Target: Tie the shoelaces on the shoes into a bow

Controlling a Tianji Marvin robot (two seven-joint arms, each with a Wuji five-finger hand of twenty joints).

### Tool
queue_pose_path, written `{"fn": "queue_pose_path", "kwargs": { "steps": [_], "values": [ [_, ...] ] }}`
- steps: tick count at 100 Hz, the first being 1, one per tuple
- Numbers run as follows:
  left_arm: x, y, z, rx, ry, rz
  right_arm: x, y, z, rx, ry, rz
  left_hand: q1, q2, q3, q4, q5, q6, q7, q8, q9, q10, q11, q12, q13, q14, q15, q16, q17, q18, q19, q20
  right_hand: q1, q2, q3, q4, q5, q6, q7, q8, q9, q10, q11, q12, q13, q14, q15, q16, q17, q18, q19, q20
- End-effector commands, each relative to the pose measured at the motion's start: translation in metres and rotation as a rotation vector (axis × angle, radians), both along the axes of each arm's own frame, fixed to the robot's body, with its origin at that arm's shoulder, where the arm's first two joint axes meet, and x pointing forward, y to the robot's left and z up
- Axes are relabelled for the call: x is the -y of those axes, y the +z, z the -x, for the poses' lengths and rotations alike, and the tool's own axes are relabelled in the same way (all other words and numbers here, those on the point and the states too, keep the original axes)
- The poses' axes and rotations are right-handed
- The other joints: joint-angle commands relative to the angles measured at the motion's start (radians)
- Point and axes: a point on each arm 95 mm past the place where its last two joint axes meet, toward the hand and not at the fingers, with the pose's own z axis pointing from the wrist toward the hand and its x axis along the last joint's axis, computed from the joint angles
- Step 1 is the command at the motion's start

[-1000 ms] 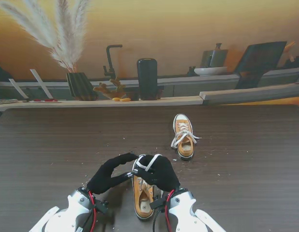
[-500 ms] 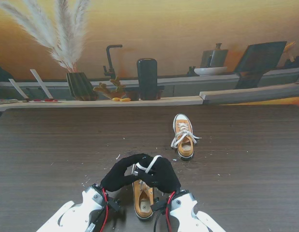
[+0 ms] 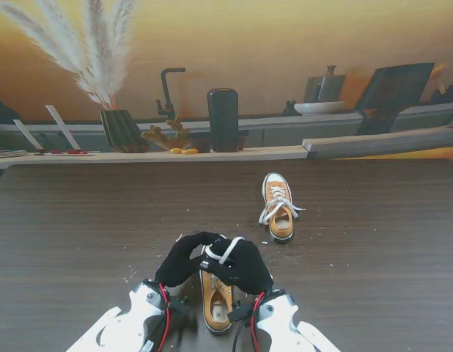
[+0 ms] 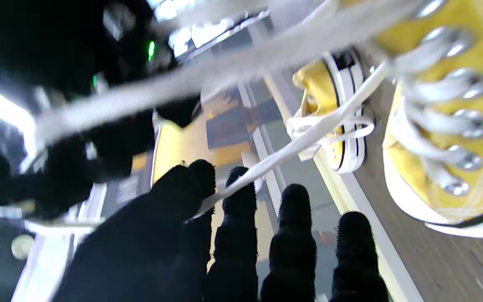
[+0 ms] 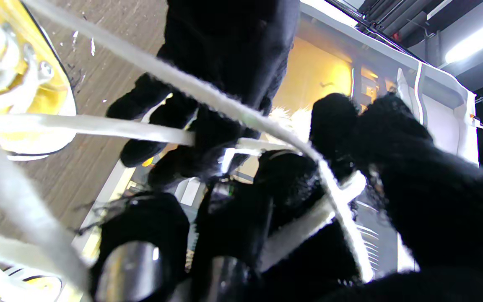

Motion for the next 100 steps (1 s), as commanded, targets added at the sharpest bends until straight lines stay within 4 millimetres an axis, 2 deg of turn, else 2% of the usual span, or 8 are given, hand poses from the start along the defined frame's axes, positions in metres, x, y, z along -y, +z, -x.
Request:
{"fn": "queue_pose_path", "kwargs": {
  "steps": [1, 35, 39, 48, 54, 70, 86, 100],
  "values": [
    [0.002, 0.009, 0.002, 0.006, 0.029, 0.024, -0.001, -0.001, 0.001, -0.015, 0.009, 0.002, -0.032, -0.033, 0.087, 0.019, -0.013, -0.131, 0.089, 0.072, 0.048, 0.012, 0.034, 0.080, 0.045, 0.012, 0.028, 0.027, 0.014, 0.010, 0.038, -0.013, 0.014, 0.020, 0.014, 0.027, -0.022, 0.005, -0.003, -0.009, 0.112, 0.092, 0.007, -0.013, 0.005, -0.123, 0.038, 0.040, 0.025, -0.013, 0.276, 0.015],
    [-0.023, 0.051, 0.010, 0.080, 0.243, 0.048, -0.008, -0.001, -0.002, -0.076, -0.028, -0.069, -0.084, -0.054, 0.165, 0.058, -0.008, -0.126, 0.117, 0.101, 0.075, 0.011, 0.065, 0.156, 0.069, 0.016, 0.076, 0.029, 0.028, 0.016, 0.135, -0.024, -0.140, 0.148, 0.017, 0.031, 0.000, 0.076, -0.096, -0.022, 0.152, 0.125, -0.006, -0.034, 0.008, -0.192, 0.111, 0.040, 0.039, -0.012, 0.288, 0.144],
    [-0.025, 0.055, 0.012, 0.089, 0.251, 0.044, -0.009, -0.001, -0.002, -0.080, -0.035, -0.072, -0.084, -0.054, 0.164, 0.060, -0.008, -0.127, 0.116, 0.101, 0.075, 0.011, 0.064, 0.156, 0.066, 0.014, 0.076, 0.028, 0.028, 0.015, 0.138, -0.025, -0.175, 0.187, 0.005, 0.050, 0.018, 0.087, -0.138, 0.004, 0.153, 0.130, -0.010, -0.034, 0.008, -0.191, 0.115, 0.040, 0.039, -0.008, 0.288, 0.152],
    [-0.029, 0.063, 0.019, 0.109, 0.264, 0.038, -0.010, 0.000, -0.002, -0.092, -0.047, -0.072, -0.084, -0.053, 0.163, 0.065, -0.008, -0.127, 0.116, 0.102, 0.076, 0.012, 0.064, 0.155, 0.068, 0.015, 0.078, 0.027, 0.031, 0.015, 0.148, -0.027, -0.249, 0.266, -0.032, 0.166, 0.065, 0.118, -0.254, 0.129, 0.167, 0.138, -0.009, -0.033, 0.008, -0.204, 0.132, 0.040, 0.042, 0.007, 0.288, 0.185],
    [-0.031, 0.067, 0.024, 0.128, 0.276, 0.034, -0.010, 0.001, -0.001, -0.103, -0.057, -0.075, -0.085, -0.054, 0.163, 0.069, -0.008, -0.127, 0.115, 0.102, 0.078, 0.011, 0.064, 0.155, 0.071, 0.011, 0.081, 0.027, 0.035, 0.014, 0.157, -0.027, -0.260, 0.287, -0.036, 0.181, 0.069, 0.127, -0.272, 0.161, 0.179, 0.142, -0.005, -0.031, 0.009, -0.218, 0.145, 0.040, 0.043, 0.013, 0.288, 0.203],
    [-0.035, 0.076, 0.043, 0.189, 0.302, 0.039, -0.011, 0.002, -0.002, -0.116, -0.078, -0.073, -0.086, -0.056, 0.163, 0.076, -0.008, -0.127, 0.115, 0.102, 0.081, 0.014, 0.066, 0.156, 0.074, 0.010, 0.086, 0.026, 0.040, 0.015, 0.177, -0.030, -0.258, 0.283, -0.020, 0.185, 0.075, 0.132, -0.287, 0.188, 0.192, 0.138, 0.003, -0.025, 0.009, -0.241, 0.164, 0.040, 0.045, 0.021, 0.288, 0.231],
    [-0.043, 0.081, 0.069, 0.243, 0.324, -0.019, -0.012, 0.003, -0.003, -0.127, -0.107, -0.063, -0.084, -0.051, 0.157, 0.080, -0.005, -0.128, 0.107, 0.097, 0.080, 0.016, 0.061, 0.150, 0.072, 0.009, 0.085, 0.023, 0.039, 0.011, 0.191, -0.037, -0.175, 0.187, 0.010, 0.073, 0.054, 0.128, -0.200, 0.064, 0.192, 0.116, 0.068, 0.008, 0.012, -0.266, 0.176, 0.040, 0.045, 0.031, 0.288, 0.254],
    [-0.046, 0.079, 0.094, 0.239, 0.312, -0.088, -0.012, 0.004, -0.004, -0.128, -0.113, -0.058, -0.076, -0.045, 0.138, 0.088, -0.002, -0.129, 0.078, 0.080, 0.072, 0.024, 0.047, 0.127, 0.067, 0.010, 0.078, 0.017, 0.035, 0.008, 0.198, -0.051, -0.173, 0.185, 0.017, 0.068, 0.053, 0.130, -0.185, 0.049, 0.191, 0.109, 0.086, 0.016, 0.013, -0.270, 0.176, 0.040, 0.045, 0.031, 0.288, 0.255]
  ]
}}
